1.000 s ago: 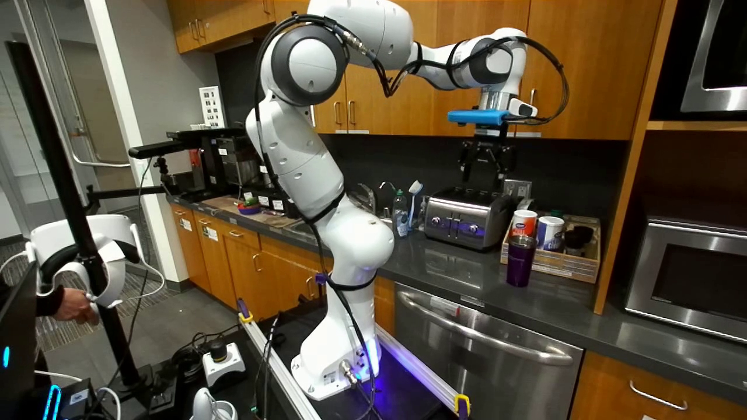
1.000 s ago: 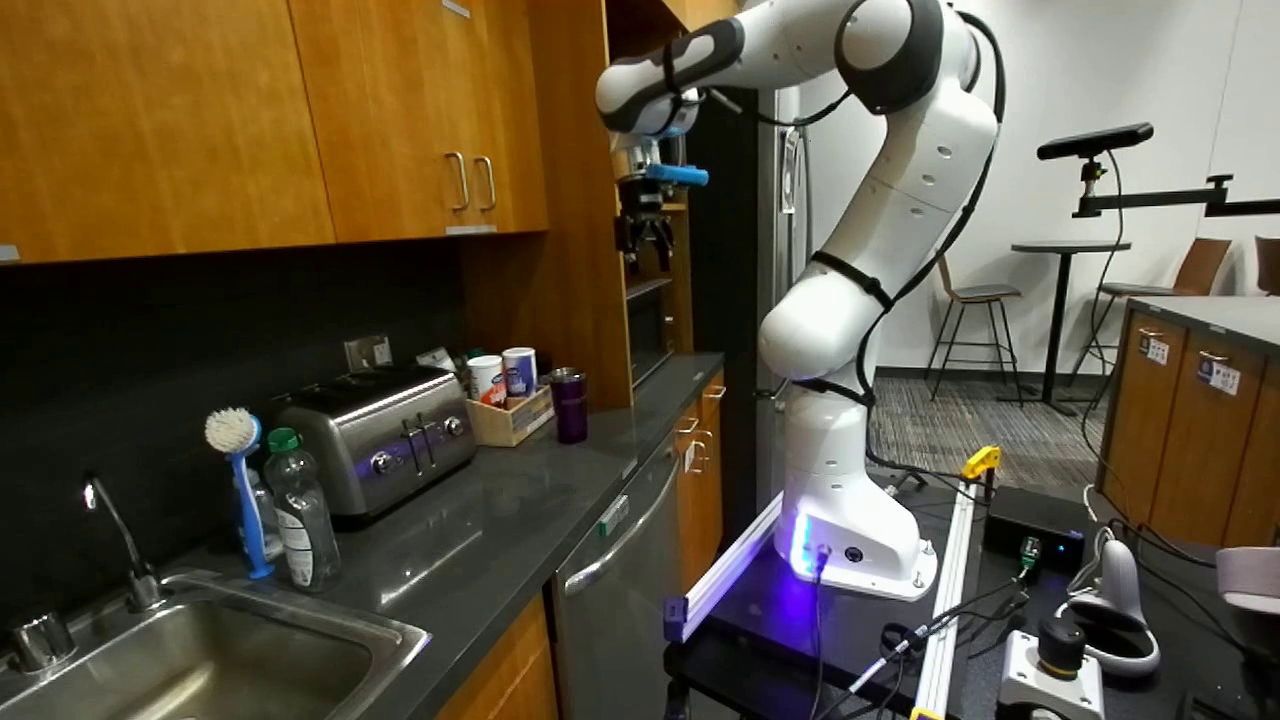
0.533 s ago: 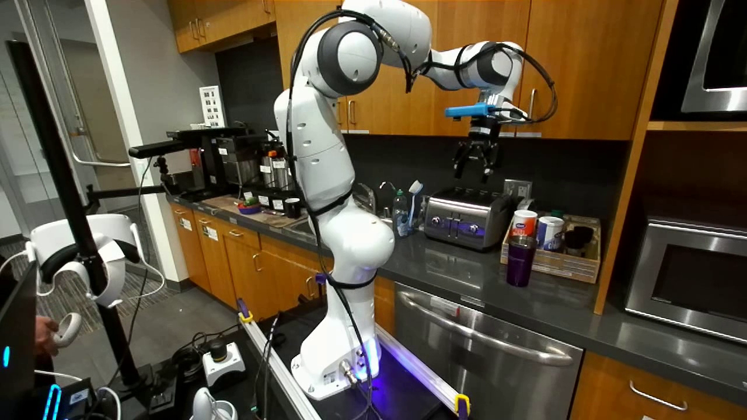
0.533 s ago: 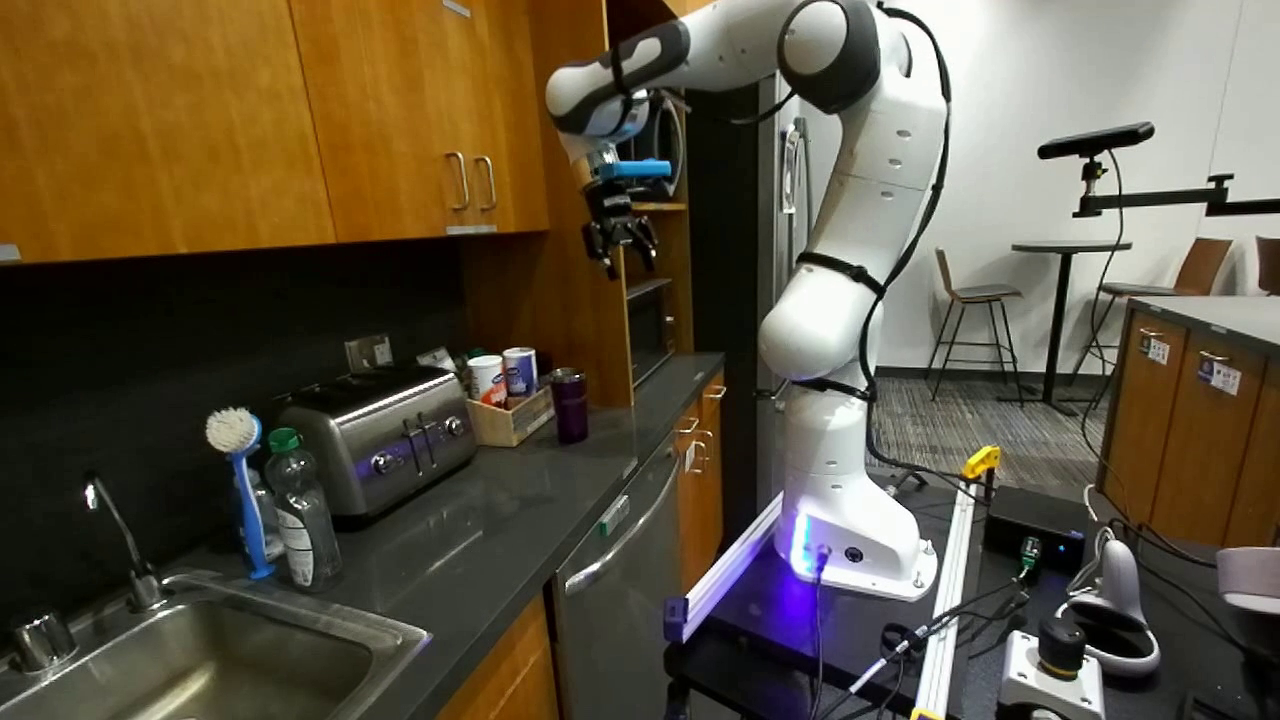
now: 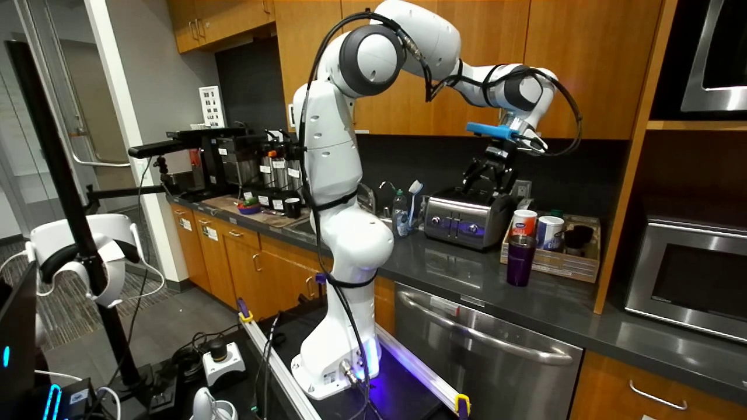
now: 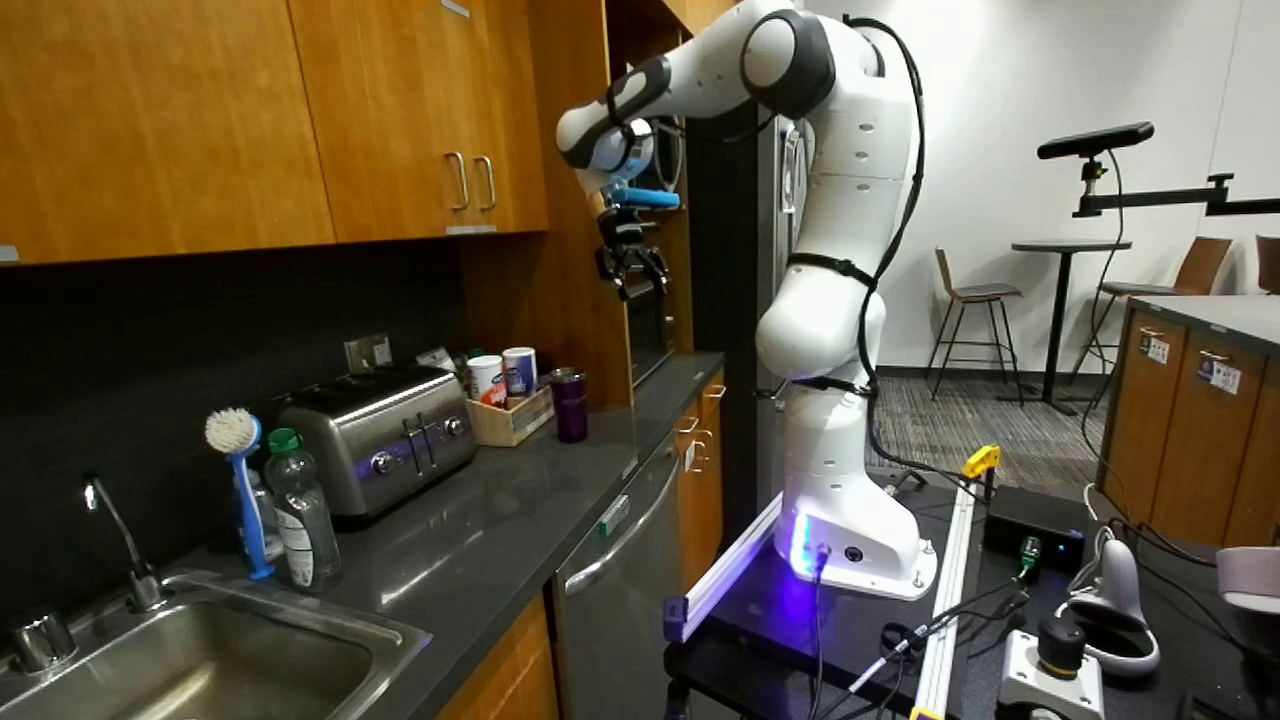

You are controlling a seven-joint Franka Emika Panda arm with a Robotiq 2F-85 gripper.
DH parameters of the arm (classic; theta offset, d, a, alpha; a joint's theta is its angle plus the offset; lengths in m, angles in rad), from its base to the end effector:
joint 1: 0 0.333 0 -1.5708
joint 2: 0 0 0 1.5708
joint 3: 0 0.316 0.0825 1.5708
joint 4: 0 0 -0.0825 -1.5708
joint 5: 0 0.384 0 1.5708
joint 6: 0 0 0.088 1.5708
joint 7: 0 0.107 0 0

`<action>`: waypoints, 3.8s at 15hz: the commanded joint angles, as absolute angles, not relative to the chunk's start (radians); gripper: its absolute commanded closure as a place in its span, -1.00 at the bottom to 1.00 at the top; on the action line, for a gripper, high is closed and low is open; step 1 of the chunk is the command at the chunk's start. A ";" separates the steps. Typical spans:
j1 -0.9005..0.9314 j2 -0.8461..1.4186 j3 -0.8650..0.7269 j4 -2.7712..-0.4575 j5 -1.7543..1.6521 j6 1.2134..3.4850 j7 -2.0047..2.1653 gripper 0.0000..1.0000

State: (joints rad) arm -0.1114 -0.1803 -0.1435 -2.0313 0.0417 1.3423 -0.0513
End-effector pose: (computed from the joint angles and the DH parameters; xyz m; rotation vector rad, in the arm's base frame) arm 0.4277 -0.1093 0.4948 -2.8939 0.2842 0.7351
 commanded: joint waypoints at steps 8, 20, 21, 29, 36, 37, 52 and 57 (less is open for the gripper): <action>-0.124 -0.240 -0.174 -2.183 0.013 1.925 -0.323 -1.00; -0.104 -0.275 -0.156 -2.321 -0.001 2.175 -0.333 -1.00; -0.101 -0.273 -0.152 -2.325 0.001 2.172 -0.334 -1.00; -0.085 -0.211 -0.118 -2.267 0.028 2.003 -0.169 -1.00; -0.085 -0.216 -0.123 -2.285 0.022 2.024 -0.185 -1.00; -0.083 -0.192 -0.117 -2.262 0.019 2.015 -0.165 -1.00; -0.124 0.122 -0.116 -2.006 0.243 1.901 -0.058 -1.00; -0.147 0.094 -0.118 -2.050 0.380 2.060 -0.060 -1.00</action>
State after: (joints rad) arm -0.1416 0.1270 -0.1161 -2.0227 0.3275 1.9700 -0.0746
